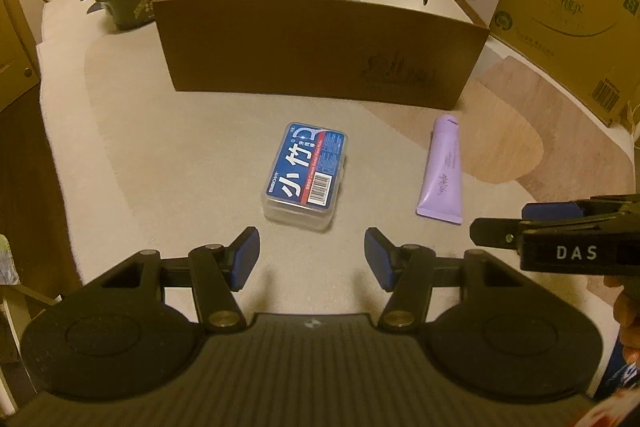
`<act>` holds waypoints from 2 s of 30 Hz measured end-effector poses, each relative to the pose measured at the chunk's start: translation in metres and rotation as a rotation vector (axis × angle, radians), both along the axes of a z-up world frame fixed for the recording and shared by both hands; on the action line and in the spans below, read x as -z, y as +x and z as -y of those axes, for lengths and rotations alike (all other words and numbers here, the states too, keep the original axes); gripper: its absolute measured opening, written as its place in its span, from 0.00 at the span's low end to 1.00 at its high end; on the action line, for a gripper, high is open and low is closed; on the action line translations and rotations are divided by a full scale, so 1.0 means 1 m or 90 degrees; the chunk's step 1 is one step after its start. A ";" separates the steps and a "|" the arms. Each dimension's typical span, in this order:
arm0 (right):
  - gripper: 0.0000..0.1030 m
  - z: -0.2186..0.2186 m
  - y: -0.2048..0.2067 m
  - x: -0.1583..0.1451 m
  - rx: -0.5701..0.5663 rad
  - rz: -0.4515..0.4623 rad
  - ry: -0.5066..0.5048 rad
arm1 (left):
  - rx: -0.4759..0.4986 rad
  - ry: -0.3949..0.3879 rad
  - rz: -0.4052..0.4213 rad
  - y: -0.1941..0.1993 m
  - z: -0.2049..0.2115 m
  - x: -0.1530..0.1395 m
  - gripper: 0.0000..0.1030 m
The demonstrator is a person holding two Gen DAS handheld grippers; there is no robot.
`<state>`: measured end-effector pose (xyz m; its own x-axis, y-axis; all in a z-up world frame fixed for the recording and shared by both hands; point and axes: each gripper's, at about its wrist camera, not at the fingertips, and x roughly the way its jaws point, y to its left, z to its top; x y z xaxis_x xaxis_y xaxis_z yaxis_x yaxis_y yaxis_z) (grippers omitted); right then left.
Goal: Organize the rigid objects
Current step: 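Move both open tools back toward the toothpick case and lavender tube, then grasp the blue toothpick case with the left tool while the right tool grasps the lavender tube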
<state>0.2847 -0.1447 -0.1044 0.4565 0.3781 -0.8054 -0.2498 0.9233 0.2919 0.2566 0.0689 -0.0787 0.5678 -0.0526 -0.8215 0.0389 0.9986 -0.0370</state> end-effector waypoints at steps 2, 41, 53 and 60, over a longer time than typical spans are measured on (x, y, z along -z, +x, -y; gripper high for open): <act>0.67 -0.001 0.005 0.004 0.005 0.001 -0.001 | 0.003 0.003 0.000 0.004 0.001 0.004 0.54; 0.59 -0.027 0.081 0.041 0.038 0.032 -0.055 | 0.045 0.072 0.007 0.096 0.017 0.050 0.53; 0.33 -0.041 0.055 0.045 -0.147 0.108 -0.107 | 0.014 0.056 0.000 0.074 0.008 0.048 0.53; 0.33 -0.033 0.019 0.046 -0.230 0.109 -0.101 | 0.012 0.052 -0.003 0.040 0.009 0.047 0.53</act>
<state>0.3033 -0.1114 -0.1500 0.4503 0.4159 -0.7901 -0.5974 0.7980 0.0796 0.2967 0.0597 -0.1254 0.5631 0.0039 -0.8264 0.0582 0.9973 0.0443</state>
